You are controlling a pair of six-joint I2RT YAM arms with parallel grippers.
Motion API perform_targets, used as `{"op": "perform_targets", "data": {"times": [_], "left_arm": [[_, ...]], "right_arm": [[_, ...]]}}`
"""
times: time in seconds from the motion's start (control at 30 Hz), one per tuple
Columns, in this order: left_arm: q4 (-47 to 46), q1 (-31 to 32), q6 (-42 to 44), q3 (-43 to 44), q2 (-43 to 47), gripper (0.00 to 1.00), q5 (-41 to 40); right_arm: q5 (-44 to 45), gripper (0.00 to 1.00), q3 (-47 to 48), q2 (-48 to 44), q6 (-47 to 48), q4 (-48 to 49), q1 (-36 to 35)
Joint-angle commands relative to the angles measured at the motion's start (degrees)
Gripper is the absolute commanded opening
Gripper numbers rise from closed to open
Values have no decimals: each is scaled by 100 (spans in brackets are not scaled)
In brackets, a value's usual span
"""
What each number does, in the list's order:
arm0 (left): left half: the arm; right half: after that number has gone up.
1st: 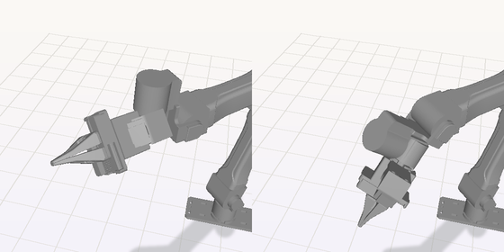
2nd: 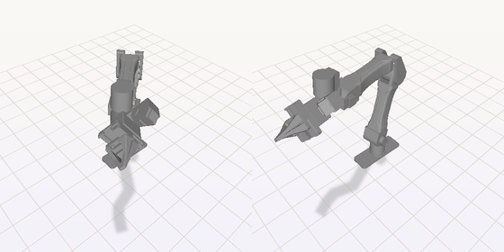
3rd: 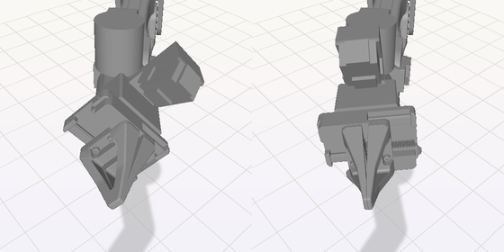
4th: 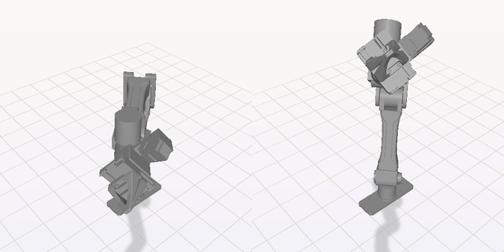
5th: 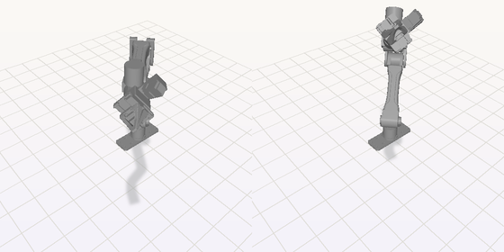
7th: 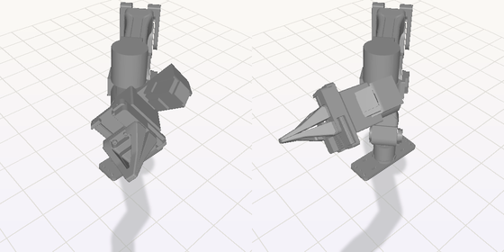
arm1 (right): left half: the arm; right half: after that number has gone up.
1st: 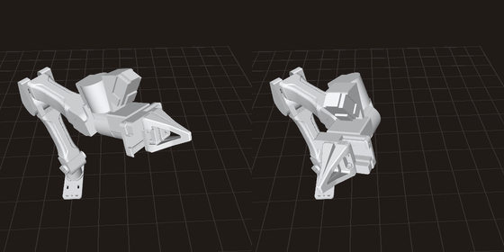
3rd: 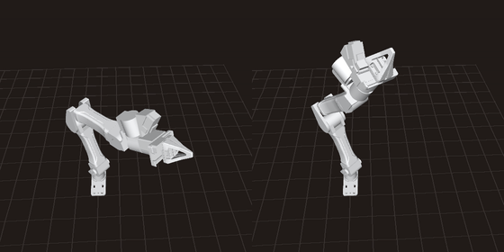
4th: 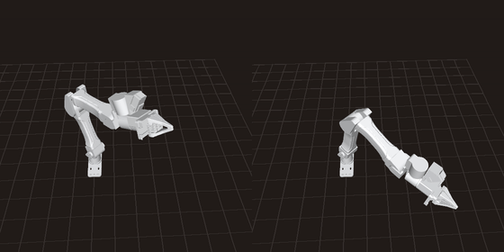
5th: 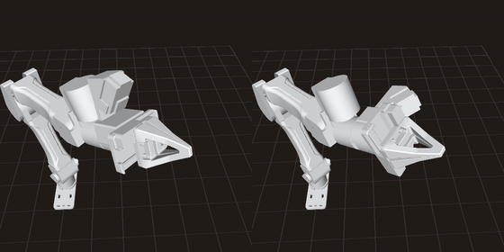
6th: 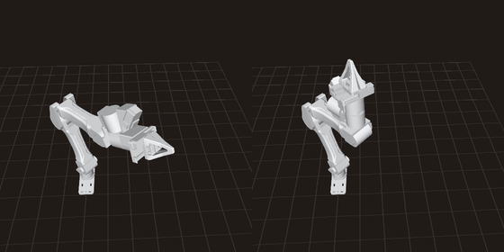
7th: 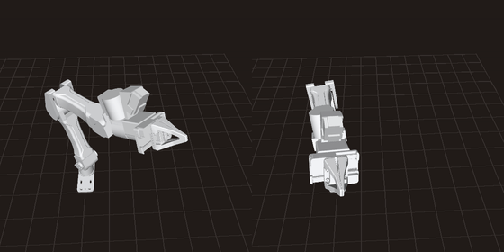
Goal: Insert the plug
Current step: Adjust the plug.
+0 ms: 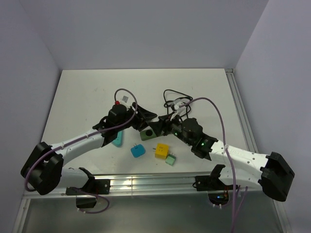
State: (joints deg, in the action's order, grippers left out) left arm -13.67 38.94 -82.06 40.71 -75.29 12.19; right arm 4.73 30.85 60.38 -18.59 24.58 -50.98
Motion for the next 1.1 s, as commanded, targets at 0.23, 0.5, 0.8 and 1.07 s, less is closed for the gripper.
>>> {"op": "perform_targets", "data": {"times": [0.23, 0.5, 0.8, 1.07], "left_arm": [[-1470, -141, 1095, -396, 603, 0, -313], [-2587, -290, 2246, -643, 945, 0, -515], [-4933, -843, 2863, -1092, 683, 0, 459], [-8042, -1353, 2046, -943, -589, 0, 2179]], "right_arm": [[-332, 76, 9, -1045, -48, -655, -35], [-412, 79, 192, -1389, -487, -1121, -26], [-1746, 77, 738, -1072, -1761, -1140, 447], [-3575, 76, 307, -625, -3887, 960, 1617]]}}
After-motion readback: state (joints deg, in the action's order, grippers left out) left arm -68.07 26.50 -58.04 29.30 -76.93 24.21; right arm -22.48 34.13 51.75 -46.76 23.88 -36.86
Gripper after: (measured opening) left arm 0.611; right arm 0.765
